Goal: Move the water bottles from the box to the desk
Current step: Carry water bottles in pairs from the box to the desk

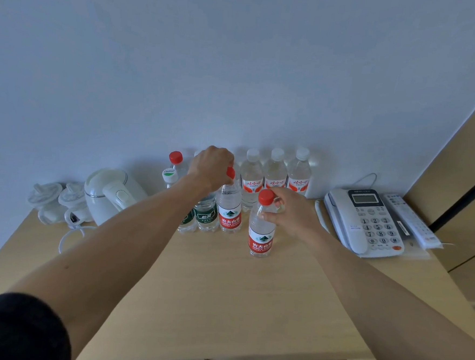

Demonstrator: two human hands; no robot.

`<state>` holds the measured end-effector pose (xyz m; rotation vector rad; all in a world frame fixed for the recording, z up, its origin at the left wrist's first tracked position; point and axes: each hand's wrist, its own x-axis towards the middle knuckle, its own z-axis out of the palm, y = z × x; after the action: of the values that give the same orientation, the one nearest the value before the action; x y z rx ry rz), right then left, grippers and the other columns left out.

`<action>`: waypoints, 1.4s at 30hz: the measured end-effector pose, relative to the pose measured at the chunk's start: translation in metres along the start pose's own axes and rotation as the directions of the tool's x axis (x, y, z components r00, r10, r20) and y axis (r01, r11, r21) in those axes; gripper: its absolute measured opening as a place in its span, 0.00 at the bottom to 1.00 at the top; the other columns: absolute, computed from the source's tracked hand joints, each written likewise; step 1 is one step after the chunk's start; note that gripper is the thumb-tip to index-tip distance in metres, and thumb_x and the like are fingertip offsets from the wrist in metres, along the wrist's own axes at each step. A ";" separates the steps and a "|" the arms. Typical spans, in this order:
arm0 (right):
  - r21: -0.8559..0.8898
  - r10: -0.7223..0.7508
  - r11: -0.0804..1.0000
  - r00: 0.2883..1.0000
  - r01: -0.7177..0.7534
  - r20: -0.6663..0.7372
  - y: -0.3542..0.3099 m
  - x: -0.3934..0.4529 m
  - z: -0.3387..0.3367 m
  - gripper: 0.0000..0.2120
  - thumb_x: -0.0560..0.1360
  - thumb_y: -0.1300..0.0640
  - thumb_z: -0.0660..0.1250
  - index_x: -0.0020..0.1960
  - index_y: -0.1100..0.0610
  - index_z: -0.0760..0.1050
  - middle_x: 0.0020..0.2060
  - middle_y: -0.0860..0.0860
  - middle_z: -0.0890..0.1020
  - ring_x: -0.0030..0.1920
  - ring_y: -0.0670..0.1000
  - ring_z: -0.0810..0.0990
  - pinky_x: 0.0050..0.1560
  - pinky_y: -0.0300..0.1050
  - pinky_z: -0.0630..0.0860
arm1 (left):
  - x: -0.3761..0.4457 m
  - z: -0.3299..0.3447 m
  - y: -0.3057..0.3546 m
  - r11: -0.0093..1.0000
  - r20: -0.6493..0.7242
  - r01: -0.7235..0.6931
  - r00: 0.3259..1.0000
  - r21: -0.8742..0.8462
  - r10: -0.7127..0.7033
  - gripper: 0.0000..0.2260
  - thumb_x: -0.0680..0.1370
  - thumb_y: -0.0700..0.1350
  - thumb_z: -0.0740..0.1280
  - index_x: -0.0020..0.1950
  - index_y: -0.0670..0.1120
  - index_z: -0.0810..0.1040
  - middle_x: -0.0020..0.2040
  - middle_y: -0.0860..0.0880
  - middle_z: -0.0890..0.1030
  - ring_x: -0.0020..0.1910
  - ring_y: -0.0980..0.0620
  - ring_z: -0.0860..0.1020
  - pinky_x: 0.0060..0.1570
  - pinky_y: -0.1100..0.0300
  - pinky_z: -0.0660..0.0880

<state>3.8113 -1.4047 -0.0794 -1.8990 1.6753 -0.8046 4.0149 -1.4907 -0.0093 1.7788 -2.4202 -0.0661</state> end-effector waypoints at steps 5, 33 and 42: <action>0.017 0.002 1.000 1.000 -0.002 0.005 -0.003 0.012 -0.001 0.20 0.70 0.55 0.77 0.61 0.53 0.77 0.51 0.45 0.79 0.51 0.46 0.76 0.41 0.25 0.63 | -0.004 0.001 -0.005 0.996 -0.025 -0.084 0.996 0.038 0.085 0.25 0.73 0.51 0.78 0.67 0.52 0.75 0.57 0.49 0.82 0.58 0.46 0.79 0.56 0.51 0.74; -0.093 -0.119 0.990 0.986 0.108 -0.118 -0.019 0.062 0.005 0.27 0.67 0.62 0.78 0.63 0.55 0.72 0.51 0.55 0.78 0.51 0.56 0.79 0.57 0.51 0.76 | -0.021 0.009 -0.011 0.990 -0.071 -0.062 0.995 0.129 0.072 0.20 0.74 0.51 0.75 0.65 0.57 0.76 0.53 0.52 0.82 0.70 0.50 0.70 0.72 0.35 0.48; -0.215 -0.150 0.966 0.988 0.141 -0.028 -0.015 0.063 0.005 0.34 0.67 0.62 0.77 0.69 0.51 0.68 0.53 0.55 0.73 0.55 0.56 0.75 0.58 0.48 0.72 | -0.022 0.016 -0.006 0.984 -0.044 -0.055 0.997 0.172 0.064 0.25 0.74 0.54 0.75 0.67 0.55 0.70 0.50 0.52 0.81 0.66 0.47 0.71 0.73 0.34 0.47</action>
<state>3.8298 -1.4648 -0.0653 -2.1864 1.7224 -0.7530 4.0245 -1.4725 -0.0280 1.7499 -2.5095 0.1948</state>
